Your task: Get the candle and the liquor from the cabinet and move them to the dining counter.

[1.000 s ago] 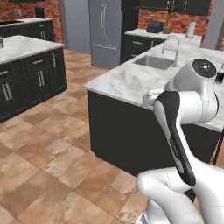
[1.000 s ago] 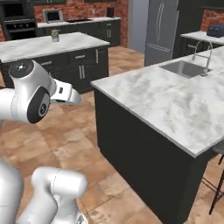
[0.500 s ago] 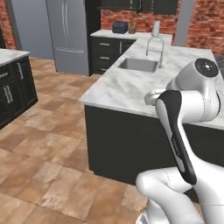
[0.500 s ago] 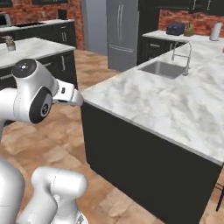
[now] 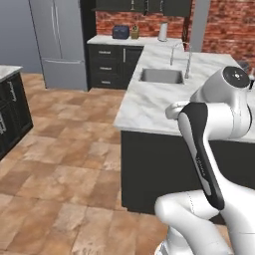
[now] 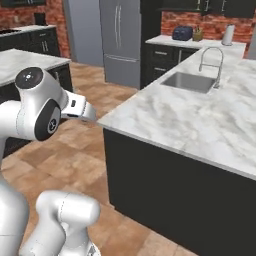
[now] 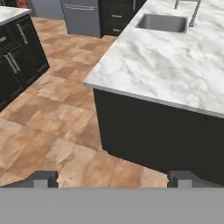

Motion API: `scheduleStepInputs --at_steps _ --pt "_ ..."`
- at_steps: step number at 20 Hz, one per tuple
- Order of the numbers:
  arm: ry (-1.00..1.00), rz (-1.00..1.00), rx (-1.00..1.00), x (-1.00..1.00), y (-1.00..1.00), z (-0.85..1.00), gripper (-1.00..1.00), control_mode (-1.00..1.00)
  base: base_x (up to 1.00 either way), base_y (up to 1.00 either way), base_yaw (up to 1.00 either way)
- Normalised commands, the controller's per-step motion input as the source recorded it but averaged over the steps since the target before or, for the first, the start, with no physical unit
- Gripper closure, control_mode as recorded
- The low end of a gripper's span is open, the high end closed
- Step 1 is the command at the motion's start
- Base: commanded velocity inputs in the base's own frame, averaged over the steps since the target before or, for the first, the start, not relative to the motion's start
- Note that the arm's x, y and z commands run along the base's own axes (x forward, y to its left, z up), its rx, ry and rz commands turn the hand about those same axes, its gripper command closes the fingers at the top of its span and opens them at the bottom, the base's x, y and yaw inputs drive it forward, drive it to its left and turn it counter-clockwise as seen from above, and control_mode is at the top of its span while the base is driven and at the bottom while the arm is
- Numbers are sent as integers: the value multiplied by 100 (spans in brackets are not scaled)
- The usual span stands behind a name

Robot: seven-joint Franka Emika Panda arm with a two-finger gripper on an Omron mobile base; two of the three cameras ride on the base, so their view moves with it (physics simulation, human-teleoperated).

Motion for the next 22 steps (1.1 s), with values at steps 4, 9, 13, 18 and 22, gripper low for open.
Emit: scheduleStepInputs --at_steps 4,9,13,18,22 --pt "0 0 0 0 0 0 -100 100 33 100 -31" --pt "0 0 0 0 0 0 -100 100 36 100 -30" --pt "0 0 0 0 0 0 -100 100 36 100 -29" --pt "0 0 0 0 0 0 -100 100 38 100 -30" --pt "0 0 0 0 0 0 -100 100 56 100 -29"
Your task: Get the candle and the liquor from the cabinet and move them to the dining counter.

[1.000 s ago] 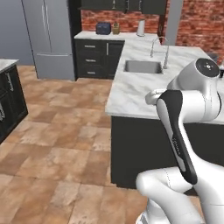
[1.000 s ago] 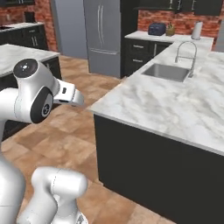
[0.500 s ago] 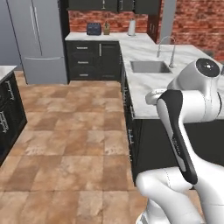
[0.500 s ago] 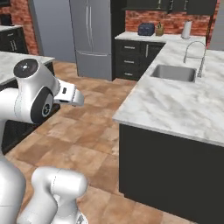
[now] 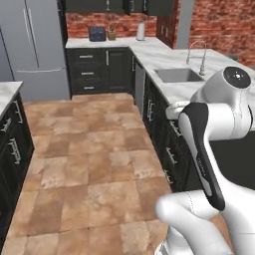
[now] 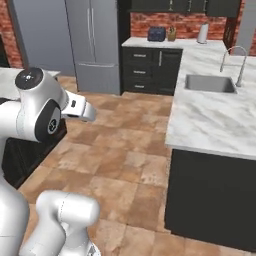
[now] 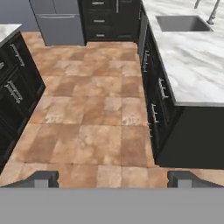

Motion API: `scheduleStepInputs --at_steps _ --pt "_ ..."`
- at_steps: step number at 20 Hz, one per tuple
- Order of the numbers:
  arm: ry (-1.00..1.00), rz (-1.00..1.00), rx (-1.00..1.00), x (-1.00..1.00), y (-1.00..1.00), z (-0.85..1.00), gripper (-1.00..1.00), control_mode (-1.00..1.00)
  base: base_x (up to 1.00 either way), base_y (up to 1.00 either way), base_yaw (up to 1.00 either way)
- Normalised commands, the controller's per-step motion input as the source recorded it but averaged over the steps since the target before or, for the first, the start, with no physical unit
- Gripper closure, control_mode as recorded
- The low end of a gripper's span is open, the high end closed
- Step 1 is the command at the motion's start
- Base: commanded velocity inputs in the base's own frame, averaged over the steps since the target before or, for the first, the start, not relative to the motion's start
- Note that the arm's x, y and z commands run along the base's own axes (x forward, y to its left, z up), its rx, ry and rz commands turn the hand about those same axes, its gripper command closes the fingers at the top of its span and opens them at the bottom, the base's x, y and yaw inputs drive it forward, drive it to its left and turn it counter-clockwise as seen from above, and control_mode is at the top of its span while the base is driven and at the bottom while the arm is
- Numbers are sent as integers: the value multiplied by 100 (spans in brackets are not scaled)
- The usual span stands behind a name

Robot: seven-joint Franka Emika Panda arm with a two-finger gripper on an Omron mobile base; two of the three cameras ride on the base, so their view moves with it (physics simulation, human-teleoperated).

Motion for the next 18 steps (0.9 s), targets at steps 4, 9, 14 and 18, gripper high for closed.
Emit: scheduleStepInputs --at_steps 4,9,14,18 --pt "0 0 0 0 0 0 -100 100 74 100 -28" --pt "0 0 0 0 0 0 -100 100 90 100 -30" --pt "0 0 0 0 0 0 -100 100 100 100 -11" --pt "0 0 0 0 0 0 -100 100 100 79 2"
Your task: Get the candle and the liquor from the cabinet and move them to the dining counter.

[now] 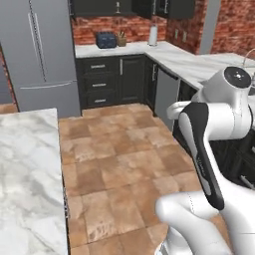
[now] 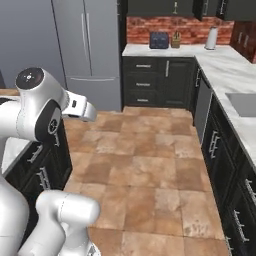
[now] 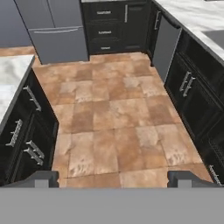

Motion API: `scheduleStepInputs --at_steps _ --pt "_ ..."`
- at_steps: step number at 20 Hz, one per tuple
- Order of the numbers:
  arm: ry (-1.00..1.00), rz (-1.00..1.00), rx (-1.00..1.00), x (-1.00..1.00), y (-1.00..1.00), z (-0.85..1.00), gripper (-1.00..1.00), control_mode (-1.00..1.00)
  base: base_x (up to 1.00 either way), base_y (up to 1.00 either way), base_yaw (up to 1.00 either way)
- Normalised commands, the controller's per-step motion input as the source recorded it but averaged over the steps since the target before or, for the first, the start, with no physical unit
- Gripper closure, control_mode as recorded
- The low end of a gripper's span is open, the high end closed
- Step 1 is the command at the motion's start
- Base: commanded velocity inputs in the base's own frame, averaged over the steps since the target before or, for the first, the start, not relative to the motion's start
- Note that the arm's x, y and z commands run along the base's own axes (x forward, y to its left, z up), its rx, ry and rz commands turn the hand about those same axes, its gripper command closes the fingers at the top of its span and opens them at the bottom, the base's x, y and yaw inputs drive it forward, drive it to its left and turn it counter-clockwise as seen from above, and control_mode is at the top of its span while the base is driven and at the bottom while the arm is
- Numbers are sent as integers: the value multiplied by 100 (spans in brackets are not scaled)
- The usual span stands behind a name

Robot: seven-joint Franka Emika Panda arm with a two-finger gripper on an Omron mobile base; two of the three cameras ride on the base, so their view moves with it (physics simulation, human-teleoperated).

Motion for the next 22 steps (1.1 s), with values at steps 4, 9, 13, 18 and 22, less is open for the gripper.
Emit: scheduleStepInputs --at_steps 4,9,13,18,22 --pt "0 0 0 0 0 0 -100 100 100 -4 3" --pt "0 0 0 0 0 0 -100 100 100 -43 1" --pt "0 0 0 0 0 0 -100 100 100 -35 6" --pt "0 0 0 0 0 0 -100 100 100 -25 5" --pt "0 0 0 0 0 0 -100 100 100 -28 6"
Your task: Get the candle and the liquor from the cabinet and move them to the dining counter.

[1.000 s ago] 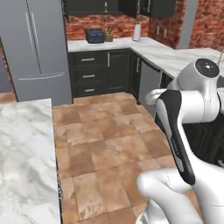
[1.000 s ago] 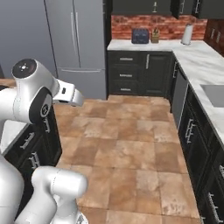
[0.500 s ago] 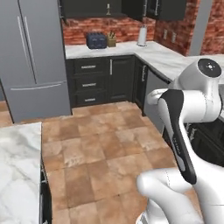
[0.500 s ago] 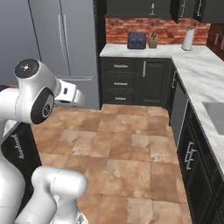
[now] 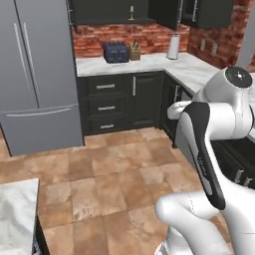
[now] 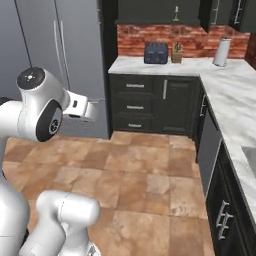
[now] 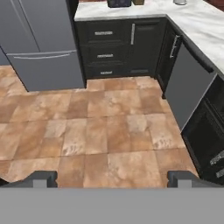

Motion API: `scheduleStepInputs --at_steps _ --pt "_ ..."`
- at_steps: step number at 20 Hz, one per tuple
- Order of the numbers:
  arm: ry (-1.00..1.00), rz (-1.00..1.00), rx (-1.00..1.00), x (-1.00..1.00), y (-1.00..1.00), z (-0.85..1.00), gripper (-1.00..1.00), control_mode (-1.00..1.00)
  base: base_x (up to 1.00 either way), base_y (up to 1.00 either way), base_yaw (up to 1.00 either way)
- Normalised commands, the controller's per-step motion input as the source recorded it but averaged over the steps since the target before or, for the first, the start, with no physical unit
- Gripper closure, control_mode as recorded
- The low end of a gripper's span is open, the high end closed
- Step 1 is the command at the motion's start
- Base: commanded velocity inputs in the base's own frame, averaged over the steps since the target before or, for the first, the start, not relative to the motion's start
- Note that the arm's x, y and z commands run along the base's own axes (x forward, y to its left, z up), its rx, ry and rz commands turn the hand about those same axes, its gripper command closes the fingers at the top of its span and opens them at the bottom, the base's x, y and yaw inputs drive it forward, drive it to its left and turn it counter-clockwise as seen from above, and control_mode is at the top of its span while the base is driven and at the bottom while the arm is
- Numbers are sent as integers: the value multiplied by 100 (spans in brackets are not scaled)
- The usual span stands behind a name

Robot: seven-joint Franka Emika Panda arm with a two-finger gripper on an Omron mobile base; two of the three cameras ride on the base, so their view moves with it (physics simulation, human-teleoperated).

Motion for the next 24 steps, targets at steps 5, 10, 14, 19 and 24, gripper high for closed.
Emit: scheduleStepInputs --at_steps 5,10,14,19,24 --pt "0 0 0 0 0 0 -100 100 100 -5 9" --pt "0 0 0 0 0 0 -100 100 100 -9 9" --pt "0 0 0 0 0 0 -100 100 100 -13 11" --pt "0 0 0 0 0 0 -100 100 100 -21 15" --pt "0 0 0 0 0 0 -100 100 100 -47 16"
